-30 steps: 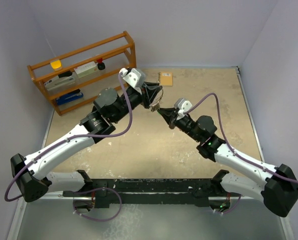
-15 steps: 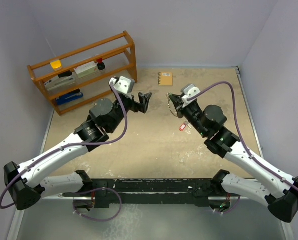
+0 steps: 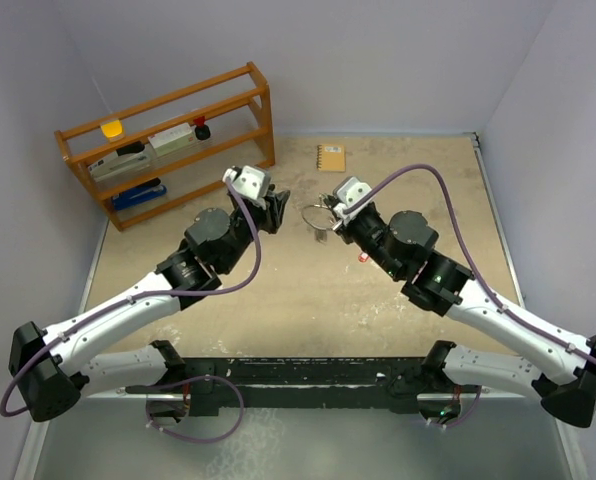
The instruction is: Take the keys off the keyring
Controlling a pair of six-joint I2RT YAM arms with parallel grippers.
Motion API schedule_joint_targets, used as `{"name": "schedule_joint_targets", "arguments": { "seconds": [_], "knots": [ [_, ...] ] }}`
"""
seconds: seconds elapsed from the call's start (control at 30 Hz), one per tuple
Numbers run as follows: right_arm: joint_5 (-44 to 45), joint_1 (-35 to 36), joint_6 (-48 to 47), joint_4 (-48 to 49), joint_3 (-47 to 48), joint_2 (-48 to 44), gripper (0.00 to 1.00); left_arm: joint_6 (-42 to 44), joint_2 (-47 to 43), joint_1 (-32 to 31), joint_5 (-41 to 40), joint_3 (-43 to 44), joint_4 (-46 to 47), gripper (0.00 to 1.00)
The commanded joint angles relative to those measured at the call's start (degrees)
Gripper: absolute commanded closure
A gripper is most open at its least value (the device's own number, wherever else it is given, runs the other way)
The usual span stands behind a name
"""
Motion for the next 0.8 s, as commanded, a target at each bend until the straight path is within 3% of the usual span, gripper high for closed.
{"name": "schedule_joint_targets", "arguments": {
  "seconds": [0.0, 0.03, 0.1, 0.13, 0.37, 0.77],
  "knots": [
    [5.2, 2.4, -4.1, 1.9, 3.8, 0.1, 1.00, 1.0, 0.2, -0.2, 3.0, -1.4, 6.4, 0.63],
    [5.6, 2.8, -4.6, 1.9, 3.9, 0.3, 1.00, 1.3, 0.2, -0.1, 4.3, -2.2, 7.5, 0.58],
    [6.5, 3.6, -5.2, 1.9, 4.3, 0.9, 1.00, 2.2, -0.1, -0.2, 7.9, -4.5, 11.0, 0.33],
    [6.9, 3.9, -5.4, 2.0, 4.3, 1.1, 1.00, 2.4, -0.3, -0.2, 9.4, -5.6, 13.0, 0.30],
    [7.7, 4.8, -5.7, 3.2, 3.8, 0.7, 1.00, 5.0, -3.4, -0.2, 17.5, -14.1, 25.6, 0.27],
    [8.2, 5.1, -5.2, 4.6, 2.5, 0.5, 1.00, 1.2, -3.2, -0.2, 19.0, -19.4, 37.8, 0.28]
  ]
}}
